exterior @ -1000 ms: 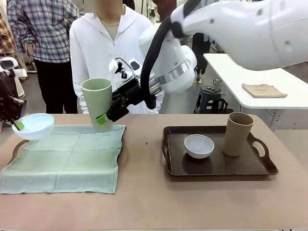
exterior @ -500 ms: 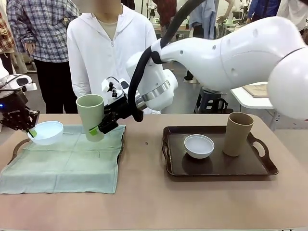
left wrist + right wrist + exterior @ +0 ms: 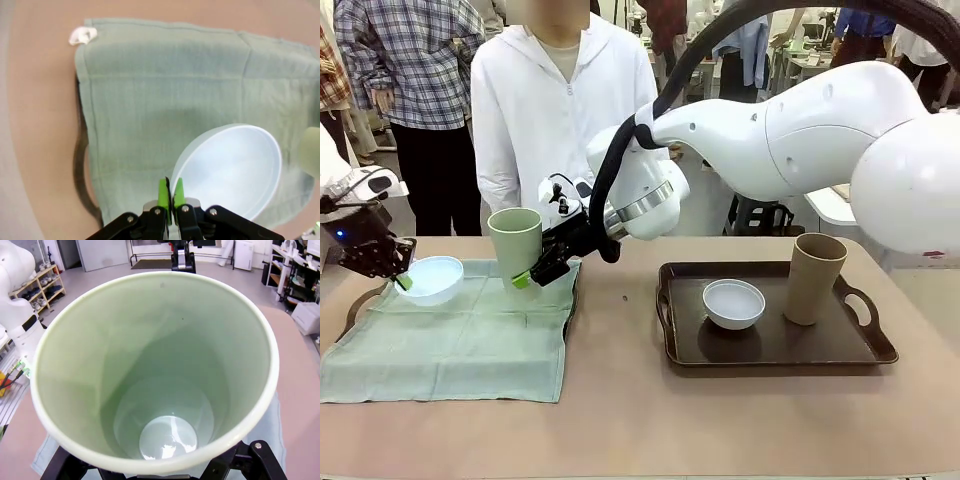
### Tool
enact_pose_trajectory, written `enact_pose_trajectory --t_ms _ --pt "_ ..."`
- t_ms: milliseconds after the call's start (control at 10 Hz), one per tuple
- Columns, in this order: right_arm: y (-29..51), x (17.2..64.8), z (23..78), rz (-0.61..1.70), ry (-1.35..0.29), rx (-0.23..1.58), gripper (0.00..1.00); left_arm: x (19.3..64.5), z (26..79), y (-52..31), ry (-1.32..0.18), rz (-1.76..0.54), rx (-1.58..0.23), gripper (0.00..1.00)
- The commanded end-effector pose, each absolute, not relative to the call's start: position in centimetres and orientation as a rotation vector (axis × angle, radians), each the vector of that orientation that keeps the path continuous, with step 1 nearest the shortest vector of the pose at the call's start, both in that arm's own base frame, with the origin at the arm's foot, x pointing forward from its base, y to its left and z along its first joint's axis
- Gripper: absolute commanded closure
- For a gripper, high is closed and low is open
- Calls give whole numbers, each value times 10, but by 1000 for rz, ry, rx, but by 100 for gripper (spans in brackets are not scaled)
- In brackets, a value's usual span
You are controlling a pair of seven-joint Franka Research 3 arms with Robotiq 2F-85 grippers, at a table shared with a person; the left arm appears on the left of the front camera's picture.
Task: Set up a tray with a mat and arrange the tableware.
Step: Place the Picnic Bowl and Reusable plastic cup back onto the Handle tray in front of the human's position.
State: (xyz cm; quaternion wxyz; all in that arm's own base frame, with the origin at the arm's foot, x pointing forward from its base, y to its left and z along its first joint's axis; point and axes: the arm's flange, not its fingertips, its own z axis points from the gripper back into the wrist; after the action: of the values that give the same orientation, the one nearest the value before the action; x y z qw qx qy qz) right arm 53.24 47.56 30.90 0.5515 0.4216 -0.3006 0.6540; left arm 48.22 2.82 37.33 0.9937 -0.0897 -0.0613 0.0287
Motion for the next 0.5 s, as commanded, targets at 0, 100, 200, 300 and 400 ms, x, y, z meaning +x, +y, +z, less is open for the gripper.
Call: enact_pose_trajectory --t_ms 0,100,200,300,400 --pt "477 539 297 1558 -704 979 19 484 357 27 -172 61 -196 96" --pt "475 541 290 1547 -695 982 19 485 352 26 -180 64 -193 96" --pt "471 542 285 1535 -689 988 19 485 347 26 -179 69 -186 96" --pt "470 542 283 1528 -693 993 19 485 345 25 -175 68 -181 96" --pt "471 543 282 1532 -698 994 19 485 342 24 -167 64 -178 96"
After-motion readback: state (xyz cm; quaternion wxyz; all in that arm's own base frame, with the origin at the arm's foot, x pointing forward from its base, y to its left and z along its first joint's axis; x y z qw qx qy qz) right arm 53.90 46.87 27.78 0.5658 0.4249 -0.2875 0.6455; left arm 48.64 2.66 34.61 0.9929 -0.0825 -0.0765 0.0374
